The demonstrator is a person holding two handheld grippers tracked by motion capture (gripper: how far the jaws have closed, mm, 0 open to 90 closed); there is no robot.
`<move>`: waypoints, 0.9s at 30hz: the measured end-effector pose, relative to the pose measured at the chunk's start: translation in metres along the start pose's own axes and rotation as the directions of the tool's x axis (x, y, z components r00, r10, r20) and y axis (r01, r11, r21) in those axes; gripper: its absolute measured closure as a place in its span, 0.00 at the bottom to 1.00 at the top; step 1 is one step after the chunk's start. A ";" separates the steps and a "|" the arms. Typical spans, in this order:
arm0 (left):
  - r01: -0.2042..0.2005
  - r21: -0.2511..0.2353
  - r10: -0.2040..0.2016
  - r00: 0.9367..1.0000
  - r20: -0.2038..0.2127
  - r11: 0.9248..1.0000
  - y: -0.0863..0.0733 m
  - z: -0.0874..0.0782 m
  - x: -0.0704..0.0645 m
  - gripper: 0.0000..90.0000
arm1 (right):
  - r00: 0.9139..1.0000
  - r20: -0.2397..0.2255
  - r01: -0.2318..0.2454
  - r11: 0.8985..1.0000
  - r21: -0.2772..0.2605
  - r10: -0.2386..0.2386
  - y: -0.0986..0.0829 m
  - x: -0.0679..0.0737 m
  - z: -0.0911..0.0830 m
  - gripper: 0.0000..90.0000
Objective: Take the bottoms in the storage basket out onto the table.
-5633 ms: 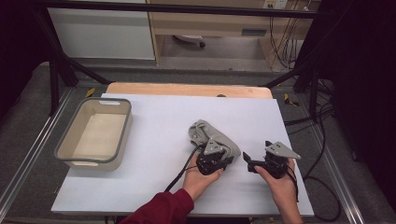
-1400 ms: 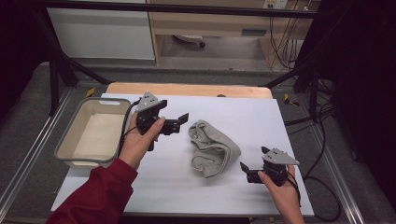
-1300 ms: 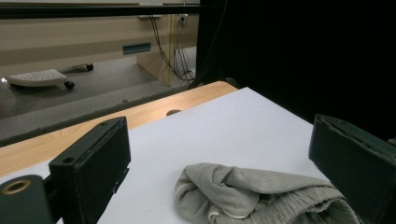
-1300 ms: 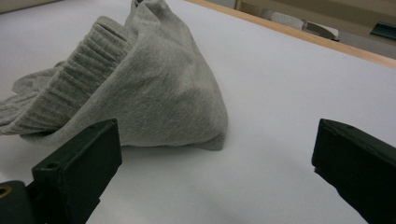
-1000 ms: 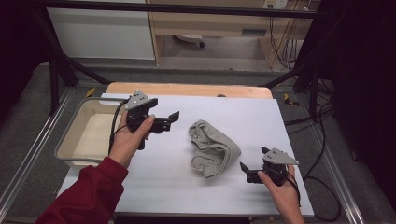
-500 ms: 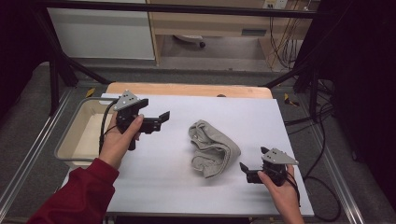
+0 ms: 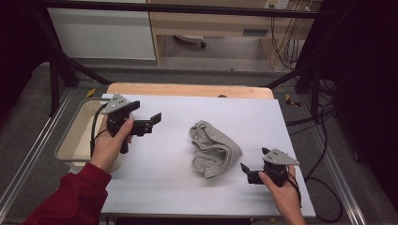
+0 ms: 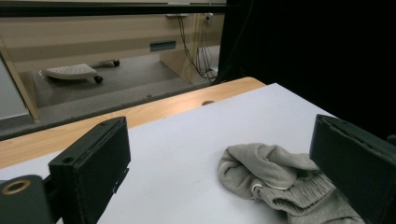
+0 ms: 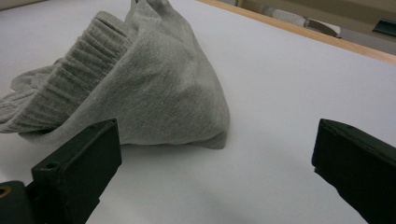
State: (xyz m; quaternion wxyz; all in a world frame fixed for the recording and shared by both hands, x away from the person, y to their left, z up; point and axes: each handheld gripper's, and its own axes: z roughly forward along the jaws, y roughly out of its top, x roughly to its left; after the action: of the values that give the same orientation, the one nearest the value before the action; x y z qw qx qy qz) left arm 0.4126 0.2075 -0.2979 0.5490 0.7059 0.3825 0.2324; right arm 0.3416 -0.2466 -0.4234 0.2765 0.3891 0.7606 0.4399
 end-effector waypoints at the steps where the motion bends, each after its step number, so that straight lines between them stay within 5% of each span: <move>1: 0.000 -0.003 0.000 1.000 -0.002 1.000 0.000 -0.002 0.001 0.06 | 1.000 0.000 -0.001 1.000 -0.001 0.001 0.000 0.000 0.000 0.02; 16: 0.018 -0.064 -0.022 0.998 -0.051 0.998 0.003 -0.033 0.020 0.06 | 1.000 0.006 -0.002 1.000 -0.024 0.003 0.001 0.001 -0.012 0.02; 27: 0.044 -0.064 -0.048 0.997 -0.067 0.997 0.001 -0.053 0.034 0.05 | 1.000 0.010 -0.007 1.000 -0.004 0.007 -0.004 -0.001 -0.012 0.03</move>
State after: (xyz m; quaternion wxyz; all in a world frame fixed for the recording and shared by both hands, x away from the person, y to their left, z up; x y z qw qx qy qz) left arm 0.3937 0.2665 -0.2850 0.5625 0.6712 0.4096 0.2555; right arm 0.3315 -0.2544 -0.4208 0.2797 0.3934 0.7570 0.4405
